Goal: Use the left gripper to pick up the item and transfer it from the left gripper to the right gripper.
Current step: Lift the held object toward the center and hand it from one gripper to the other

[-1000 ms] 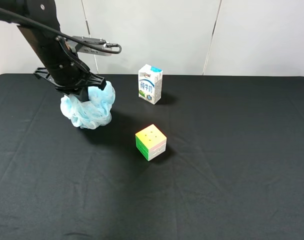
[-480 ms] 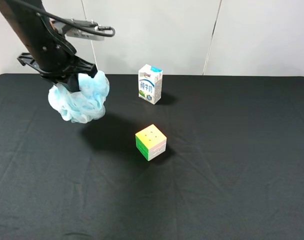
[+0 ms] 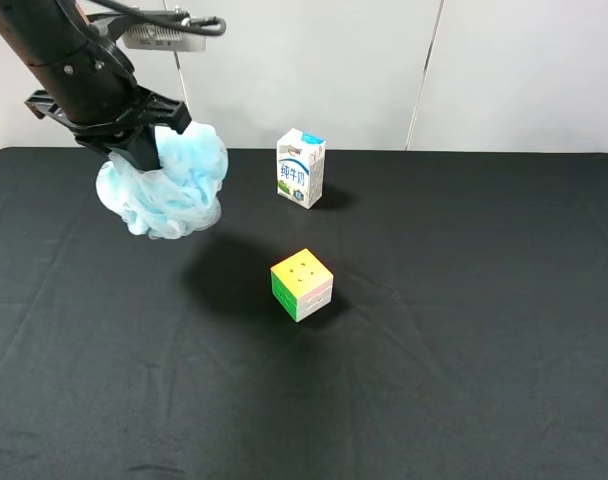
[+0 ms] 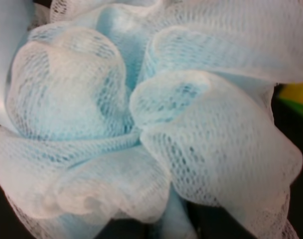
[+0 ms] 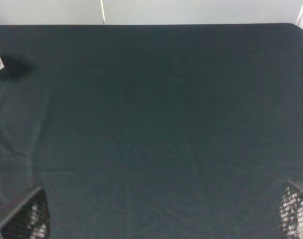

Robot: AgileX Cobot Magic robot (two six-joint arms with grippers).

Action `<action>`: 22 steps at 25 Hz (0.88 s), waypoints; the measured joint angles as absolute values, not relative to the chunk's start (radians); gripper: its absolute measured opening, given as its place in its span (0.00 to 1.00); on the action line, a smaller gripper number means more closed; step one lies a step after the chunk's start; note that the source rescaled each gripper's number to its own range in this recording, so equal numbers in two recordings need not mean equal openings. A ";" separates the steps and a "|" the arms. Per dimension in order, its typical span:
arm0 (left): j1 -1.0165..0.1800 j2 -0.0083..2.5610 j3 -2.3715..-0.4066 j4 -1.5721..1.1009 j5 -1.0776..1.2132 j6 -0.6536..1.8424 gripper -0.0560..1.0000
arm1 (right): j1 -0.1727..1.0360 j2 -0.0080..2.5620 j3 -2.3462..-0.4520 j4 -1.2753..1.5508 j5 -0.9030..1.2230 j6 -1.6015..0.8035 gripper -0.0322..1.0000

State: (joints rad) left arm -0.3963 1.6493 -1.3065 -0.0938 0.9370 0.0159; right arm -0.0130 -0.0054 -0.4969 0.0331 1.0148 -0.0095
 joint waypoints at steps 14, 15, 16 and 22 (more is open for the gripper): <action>-0.396 1.648 -1.306 -0.519 0.931 0.245 0.07 | -0.013 -0.005 -0.497 0.033 1.014 -0.010 1.00; -0.396 1.648 -1.306 -0.552 0.931 0.264 0.07 | -0.013 -0.005 -0.497 0.033 1.014 -0.010 1.00; -0.396 1.648 -1.306 -0.578 0.931 0.279 0.07 | -0.013 -0.005 -0.497 0.033 1.014 -0.010 1.00; -0.396 1.648 -1.306 -0.742 0.933 0.369 0.07 | -0.013 -0.005 -0.497 0.033 1.014 -0.010 1.00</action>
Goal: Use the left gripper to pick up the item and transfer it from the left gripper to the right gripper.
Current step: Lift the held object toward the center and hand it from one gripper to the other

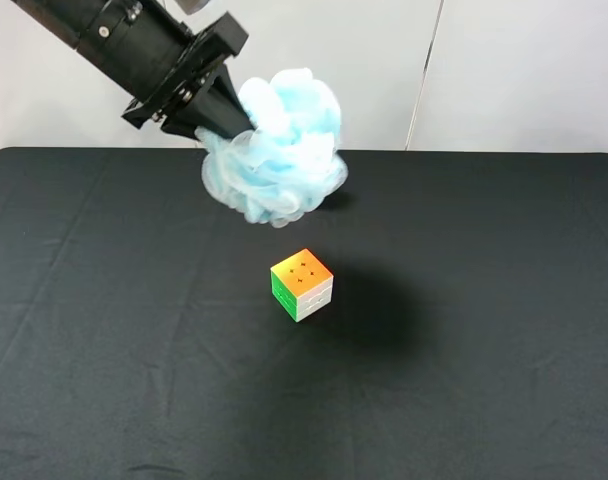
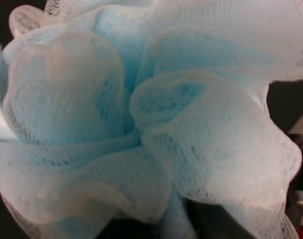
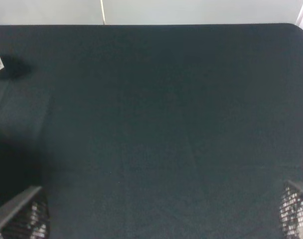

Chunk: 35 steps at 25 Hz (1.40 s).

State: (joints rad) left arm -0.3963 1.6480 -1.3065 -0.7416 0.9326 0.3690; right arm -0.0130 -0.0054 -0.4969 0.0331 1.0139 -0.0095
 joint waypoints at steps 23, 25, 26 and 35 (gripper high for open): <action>-0.528 1.739 -1.306 -1.080 0.974 0.639 0.07 | 0.007 0.144 -0.557 0.165 1.033 -0.094 1.00; -0.528 1.758 -1.306 -1.113 0.990 0.670 0.07 | 0.040 0.191 -0.580 0.205 1.018 -0.145 1.00; -0.528 1.767 -1.306 -1.128 1.003 0.681 0.07 | 0.066 0.208 -0.589 0.214 1.010 -0.174 1.00; -0.529 1.780 -1.306 -1.171 1.038 0.731 0.07 | 0.350 0.372 -0.649 0.216 0.937 -0.308 1.00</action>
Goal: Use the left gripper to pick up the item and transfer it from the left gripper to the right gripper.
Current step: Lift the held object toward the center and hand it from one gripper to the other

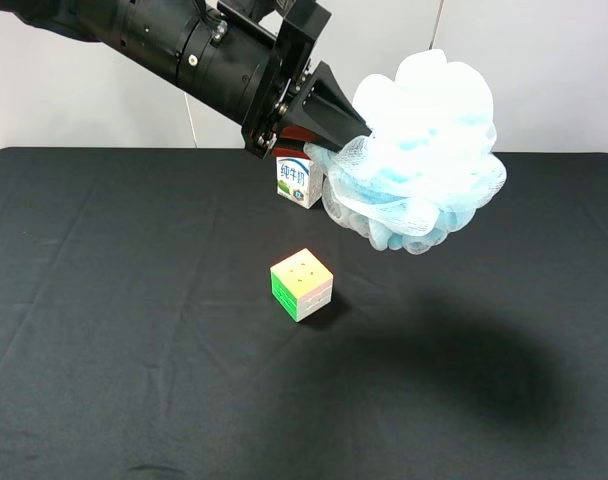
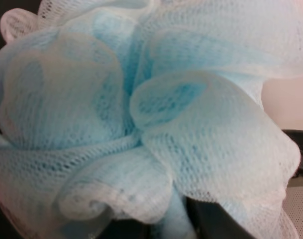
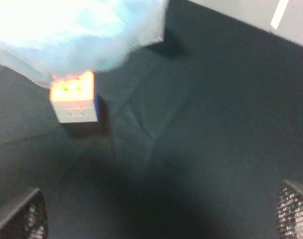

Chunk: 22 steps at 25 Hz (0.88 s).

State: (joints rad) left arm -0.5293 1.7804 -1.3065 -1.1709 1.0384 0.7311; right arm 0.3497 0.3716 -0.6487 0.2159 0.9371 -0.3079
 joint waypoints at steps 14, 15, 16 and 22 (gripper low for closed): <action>-0.529 1.780 -1.306 -1.171 1.042 0.734 0.07 | 0.626 0.666 -0.709 0.086 0.635 -0.410 1.00; -0.529 1.780 -1.306 -1.171 1.042 0.734 0.07 | 0.638 0.682 -0.709 0.086 0.609 -0.418 1.00; -0.529 1.780 -1.306 -1.171 1.040 0.734 0.07 | 0.650 0.695 -0.709 0.086 0.586 -0.427 1.00; -0.529 1.780 -1.306 -1.171 1.035 0.735 0.07 | 0.726 0.787 -0.709 0.086 0.519 -0.467 1.00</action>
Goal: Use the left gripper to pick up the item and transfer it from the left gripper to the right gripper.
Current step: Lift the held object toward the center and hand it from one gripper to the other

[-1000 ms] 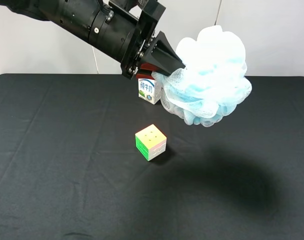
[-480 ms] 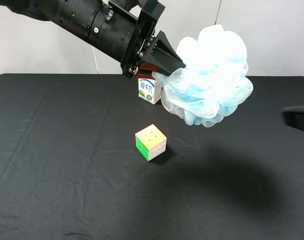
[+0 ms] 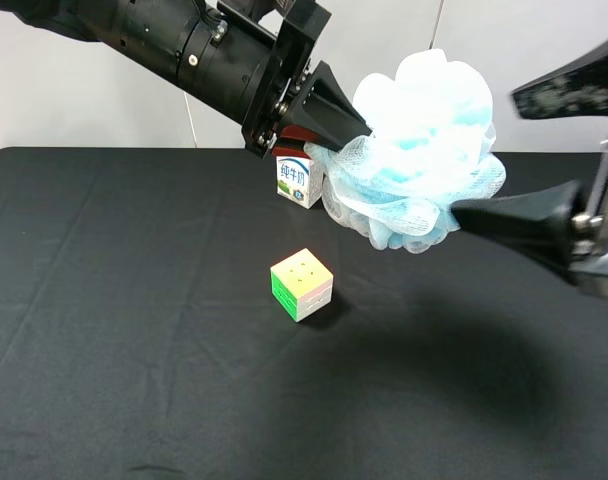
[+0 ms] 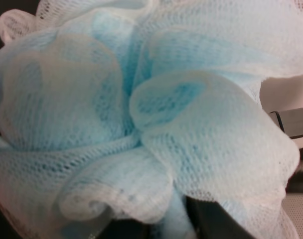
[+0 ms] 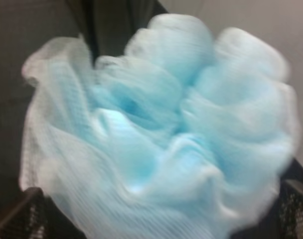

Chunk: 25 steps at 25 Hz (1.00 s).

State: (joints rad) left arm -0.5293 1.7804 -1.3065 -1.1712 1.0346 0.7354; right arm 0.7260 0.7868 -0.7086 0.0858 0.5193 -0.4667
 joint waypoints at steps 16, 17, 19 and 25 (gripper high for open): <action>-0.528 1.780 -1.306 -1.159 1.023 0.735 0.06 | 0.770 1.052 -0.709 0.007 0.251 -0.486 1.00; -0.528 1.780 -1.306 -1.159 1.023 0.735 0.07 | 0.770 1.066 -0.709 0.006 0.238 -0.486 1.00; -0.528 1.782 -1.306 -1.169 1.026 0.751 0.06 | 0.770 1.087 -0.709 0.000 0.216 -0.486 1.00; -0.528 1.790 -1.306 -1.220 1.040 0.802 0.06 | 0.770 1.116 -0.709 0.000 0.175 -0.486 1.00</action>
State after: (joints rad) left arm -0.5283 1.7896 -1.3056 -1.2198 1.0398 0.8023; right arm 0.7695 1.1157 -0.7093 0.0000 0.1750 -0.4859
